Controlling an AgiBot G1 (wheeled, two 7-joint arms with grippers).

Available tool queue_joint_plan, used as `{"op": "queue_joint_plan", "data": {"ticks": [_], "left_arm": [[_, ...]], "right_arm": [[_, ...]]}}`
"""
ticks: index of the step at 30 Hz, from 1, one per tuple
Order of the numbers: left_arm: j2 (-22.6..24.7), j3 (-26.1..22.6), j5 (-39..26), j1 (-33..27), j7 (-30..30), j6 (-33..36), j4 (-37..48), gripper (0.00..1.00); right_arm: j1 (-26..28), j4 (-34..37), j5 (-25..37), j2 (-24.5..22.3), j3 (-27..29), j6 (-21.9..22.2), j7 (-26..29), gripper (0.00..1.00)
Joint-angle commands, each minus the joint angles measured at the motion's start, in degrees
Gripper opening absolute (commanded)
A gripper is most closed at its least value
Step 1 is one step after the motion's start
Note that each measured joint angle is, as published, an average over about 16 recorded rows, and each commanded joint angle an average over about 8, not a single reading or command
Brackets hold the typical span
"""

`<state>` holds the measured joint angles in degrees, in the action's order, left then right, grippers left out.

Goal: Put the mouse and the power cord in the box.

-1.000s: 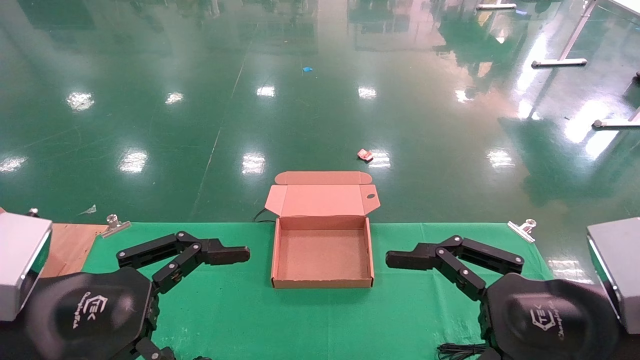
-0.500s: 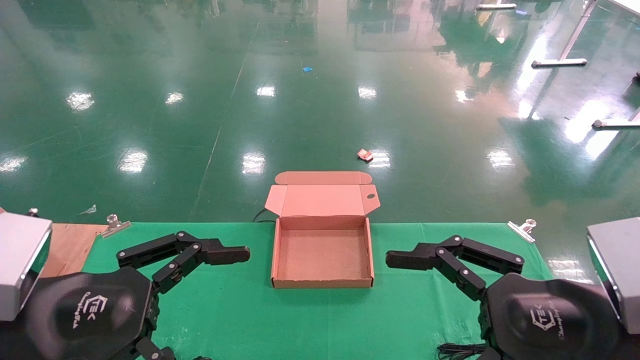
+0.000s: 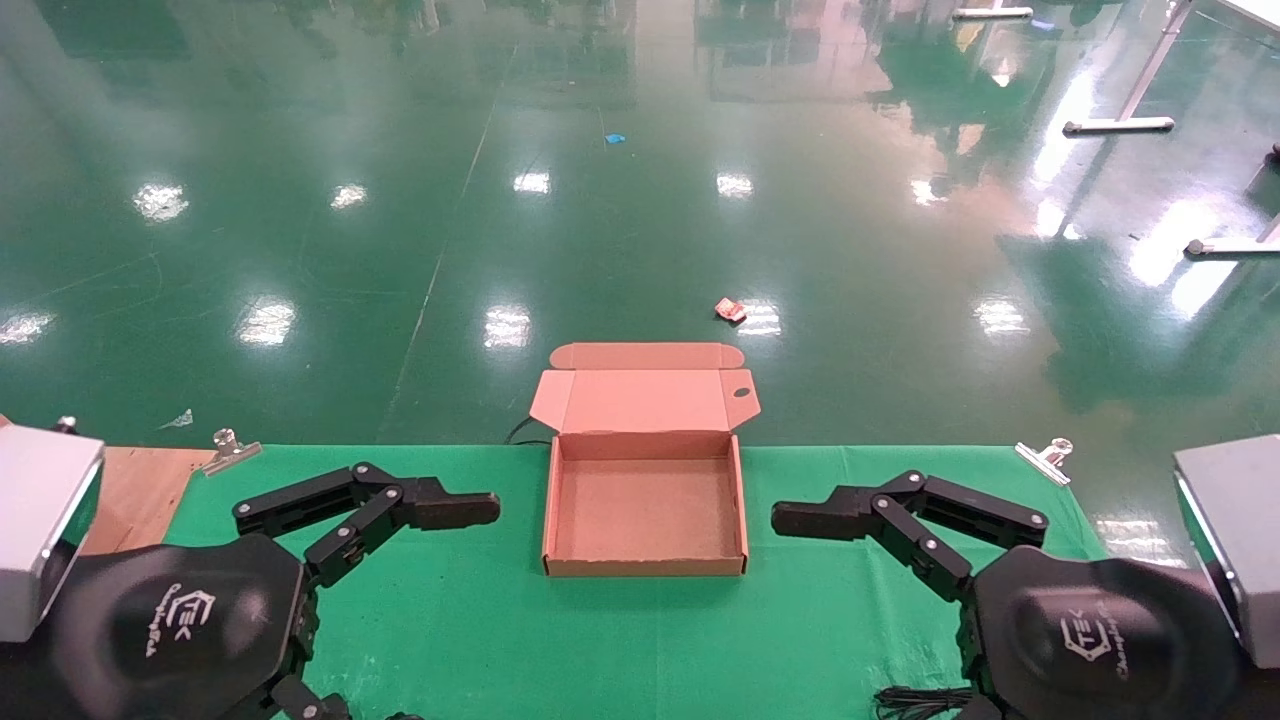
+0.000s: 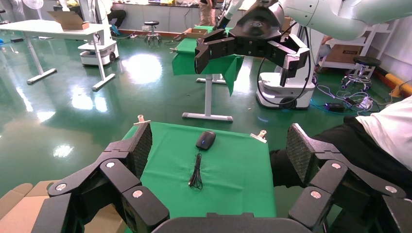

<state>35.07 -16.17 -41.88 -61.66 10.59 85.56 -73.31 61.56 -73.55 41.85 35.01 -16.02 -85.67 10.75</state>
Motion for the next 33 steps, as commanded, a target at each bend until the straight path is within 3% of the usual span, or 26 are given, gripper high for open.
{"op": "queue_joint_plan", "data": {"ticks": [1,29,33], "left_arm": [[0.0,0.0,0.0,0.0,0.0,0.0,0.0,1.0],[0.24,-0.15,-0.09,0.13,0.11,-0.09,0.06,1.0],[1.77,-1.68,-2.58,-0.16,0.39,-1.25,0.44,1.0]], "right_arm": [[0.0,0.0,0.0,0.0,0.0,0.0,0.0,1.0],[0.05,0.1,0.1,0.08,-0.11,0.1,-0.05,1.0],[-0.02,1.26,1.27,0.01,-0.65,-0.95,-0.88,1.0]]}}
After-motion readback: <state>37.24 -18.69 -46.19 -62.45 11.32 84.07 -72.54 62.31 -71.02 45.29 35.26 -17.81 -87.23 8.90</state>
